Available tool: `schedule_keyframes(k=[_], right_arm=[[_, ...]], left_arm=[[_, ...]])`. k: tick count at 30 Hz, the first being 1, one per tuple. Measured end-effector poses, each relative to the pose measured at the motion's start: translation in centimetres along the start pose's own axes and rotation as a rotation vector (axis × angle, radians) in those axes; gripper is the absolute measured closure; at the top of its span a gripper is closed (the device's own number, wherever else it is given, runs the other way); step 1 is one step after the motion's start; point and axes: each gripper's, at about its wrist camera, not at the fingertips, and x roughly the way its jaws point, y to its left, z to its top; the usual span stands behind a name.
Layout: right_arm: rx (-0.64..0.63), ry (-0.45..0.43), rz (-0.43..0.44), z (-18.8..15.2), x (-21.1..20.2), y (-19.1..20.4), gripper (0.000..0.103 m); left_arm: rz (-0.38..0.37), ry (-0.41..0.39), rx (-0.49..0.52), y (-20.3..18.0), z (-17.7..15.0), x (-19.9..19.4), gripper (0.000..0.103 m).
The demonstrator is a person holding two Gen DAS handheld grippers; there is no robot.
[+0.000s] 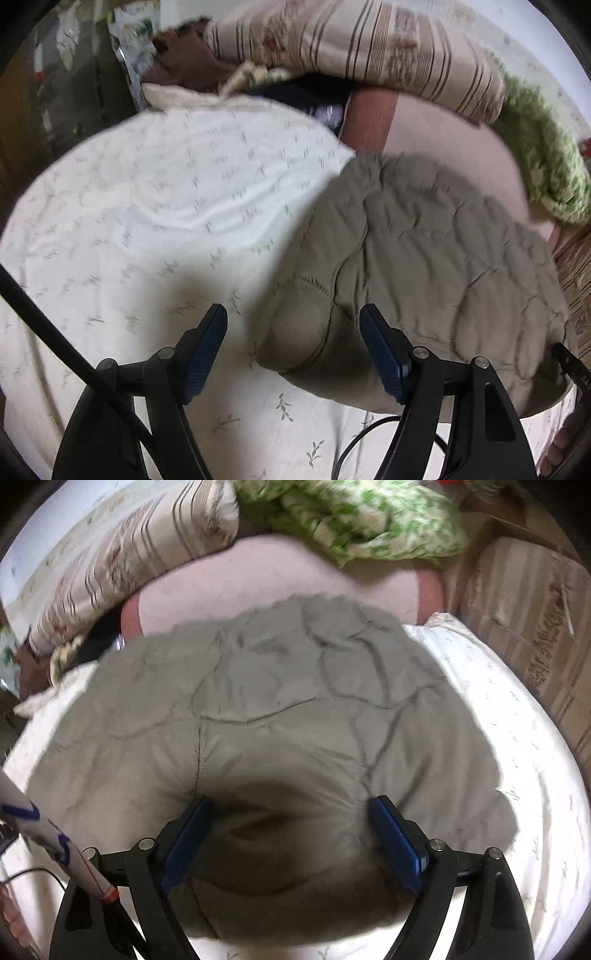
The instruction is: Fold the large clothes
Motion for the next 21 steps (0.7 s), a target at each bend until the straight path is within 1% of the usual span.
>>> schedule_keyframes(k=[2,4,6,8,10,12,13,14,16,17,19,21], right_arm=[[-0.004,-0.033,0.007,-0.6,-2.0,-0.8,0.012],[-0.006,-0.067,-0.015,-1.7,-3.7,-2.1,0.012],[0.016,-0.083,-0.024,-3.0,-4.8,-3.8,0.012],[0.069,-0.097,-0.049,-5.0,-5.8,-6.7,0.012],[0.107,-0.105,-0.071,-6.6,-6.2,-8.8,0.012],[0.171,-0.081,-0.104,-8.3,-6.1,-11.3,0.012],[0.218,-0.061,-0.103,-8.6,-6.2,-12.2,0.012],[0.258,-0.064,-0.065,-8.7,-6.6,-13.1,0.012],[0.261,-0.091,-0.028,-8.5,-7.4,-13.6,0.012],[0.246,-0.098,-0.045,-8.5,-7.6,-13.7,0.012],[0.231,-0.095,-0.083,-8.7,-7.5,-14.2,0.012],[0.265,-0.069,-0.059,-8.9,-6.8,-15.2,0.012]], left_arm=[[-0.002,-0.03,-0.009,0.2,-0.2,-1.6,0.03],[-0.015,-0.044,-0.021,0.6,-0.6,-2.9,0.03],[-0.022,-0.065,-0.025,0.9,-1.5,-4.3,0.03],[-0.021,-0.079,-0.034,1.1,-2.4,-5.1,0.03],[-0.038,-0.089,-0.049,1.4,-3.3,-5.9,0.03],[-0.063,-0.113,-0.059,1.5,-4.4,-6.8,0.03],[-0.065,-0.127,-0.058,1.5,-4.7,-7.2,0.03],[-0.056,-0.156,-0.053,1.4,-5.3,-7.8,0.03],[-0.015,-0.197,-0.035,1.1,-6.3,-8.4,0.03],[0.001,-0.205,-0.03,0.9,-6.6,-8.4,0.03],[0.011,-0.197,-0.04,0.7,-6.9,-8.1,0.028],[-0.001,-0.162,-0.049,0.5,-6.8,-7.1,0.028]])
